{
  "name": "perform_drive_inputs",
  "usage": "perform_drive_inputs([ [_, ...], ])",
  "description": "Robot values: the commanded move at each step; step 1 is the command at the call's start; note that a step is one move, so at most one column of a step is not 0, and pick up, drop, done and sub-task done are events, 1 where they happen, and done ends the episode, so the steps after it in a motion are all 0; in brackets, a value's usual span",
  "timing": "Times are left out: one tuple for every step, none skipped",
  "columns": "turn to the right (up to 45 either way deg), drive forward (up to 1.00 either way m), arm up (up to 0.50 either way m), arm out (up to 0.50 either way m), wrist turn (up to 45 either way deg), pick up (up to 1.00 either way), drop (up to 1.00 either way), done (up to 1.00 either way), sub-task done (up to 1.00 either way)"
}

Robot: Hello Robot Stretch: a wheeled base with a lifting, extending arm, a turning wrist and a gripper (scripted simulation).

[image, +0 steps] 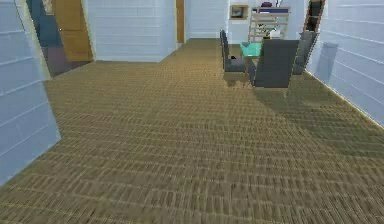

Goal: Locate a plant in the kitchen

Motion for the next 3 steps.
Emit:
perform_drive_inputs([
  [0.0, 1.0, 0.0, 0.0, 0.0, 0.0, 0.0, 0.0, 0.0],
  [0.0, 1.0, 0.0, 0.0, 0.0, 0.0, 0.0, 0.0, 0.0],
  [0.0, 1.0, 0.0, 0.0, 0.0, 0.0, 0.0, 0.0, 0.0],
])
